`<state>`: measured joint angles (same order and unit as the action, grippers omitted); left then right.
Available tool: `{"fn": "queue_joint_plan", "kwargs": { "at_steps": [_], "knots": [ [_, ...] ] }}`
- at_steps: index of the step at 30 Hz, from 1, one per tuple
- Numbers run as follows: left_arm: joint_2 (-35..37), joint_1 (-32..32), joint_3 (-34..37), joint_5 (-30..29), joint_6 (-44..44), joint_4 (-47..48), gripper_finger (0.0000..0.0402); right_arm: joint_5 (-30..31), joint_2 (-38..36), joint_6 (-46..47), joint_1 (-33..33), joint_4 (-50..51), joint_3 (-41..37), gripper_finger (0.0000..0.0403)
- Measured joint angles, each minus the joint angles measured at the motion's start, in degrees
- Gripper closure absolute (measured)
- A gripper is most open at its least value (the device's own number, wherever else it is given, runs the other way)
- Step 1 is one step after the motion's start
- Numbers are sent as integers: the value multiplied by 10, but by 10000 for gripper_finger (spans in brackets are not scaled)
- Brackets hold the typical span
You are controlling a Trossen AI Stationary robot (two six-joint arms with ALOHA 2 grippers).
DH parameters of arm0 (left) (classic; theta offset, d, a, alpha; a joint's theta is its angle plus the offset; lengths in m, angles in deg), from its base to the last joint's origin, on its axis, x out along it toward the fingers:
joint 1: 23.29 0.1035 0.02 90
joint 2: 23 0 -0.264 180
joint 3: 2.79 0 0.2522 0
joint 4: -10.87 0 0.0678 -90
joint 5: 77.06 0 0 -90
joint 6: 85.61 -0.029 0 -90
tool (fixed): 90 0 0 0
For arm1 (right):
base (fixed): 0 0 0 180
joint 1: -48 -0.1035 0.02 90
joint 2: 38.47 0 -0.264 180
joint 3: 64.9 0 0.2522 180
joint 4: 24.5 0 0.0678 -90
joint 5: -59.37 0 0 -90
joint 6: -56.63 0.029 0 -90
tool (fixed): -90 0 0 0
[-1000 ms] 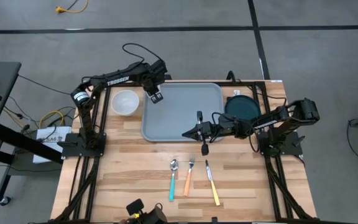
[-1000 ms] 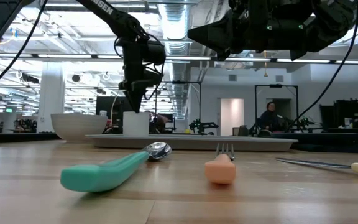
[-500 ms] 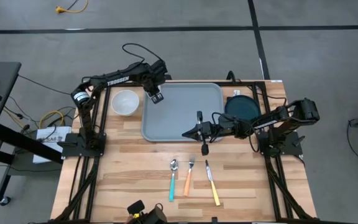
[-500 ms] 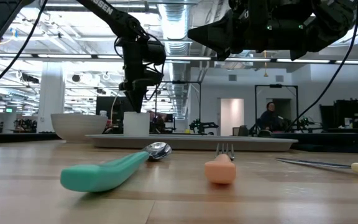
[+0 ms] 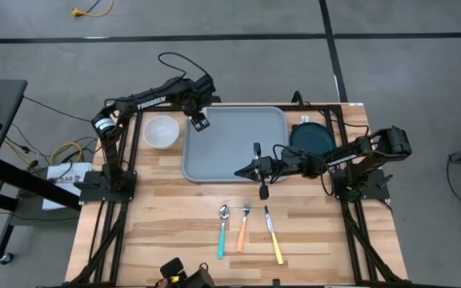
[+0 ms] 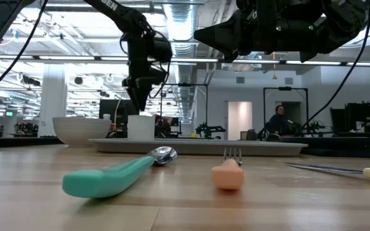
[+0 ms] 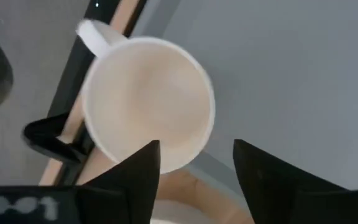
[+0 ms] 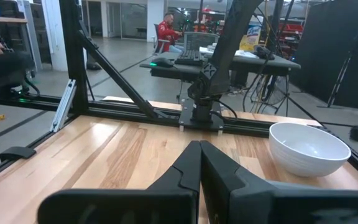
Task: Set up tray
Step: Put the green plate on the gray serving tray to the bottom right of the white mug
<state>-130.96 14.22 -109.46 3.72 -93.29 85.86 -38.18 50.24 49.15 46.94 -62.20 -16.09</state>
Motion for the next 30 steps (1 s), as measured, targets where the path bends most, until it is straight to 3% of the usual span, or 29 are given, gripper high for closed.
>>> {"fn": "queue_joint_plan", "kwargs": {
  "at_steps": [7, 11, 17, 25, 30],
  "knots": [
    [3, -4, -109, 85, 59, 149, 203, 0, 0, 0, 0, 0, 0, 403],
    [22, -21, -96, 106, 83, 227, 203, -1, 0, 1, -2, 2, 0, 403],
    [110, -54, 27, 64, 117, 212, 203, -1, 0, 4, -14, 20, 0, 403],
    [315, -64, 287, 70, 147, 29, 203, -1, 0, 5, -34, 22, 0, 403],
    [384, -62, 373, 69, 135, -28, 203, -1, 0, 4, -40, 22, 0, 403]
  ]
}}
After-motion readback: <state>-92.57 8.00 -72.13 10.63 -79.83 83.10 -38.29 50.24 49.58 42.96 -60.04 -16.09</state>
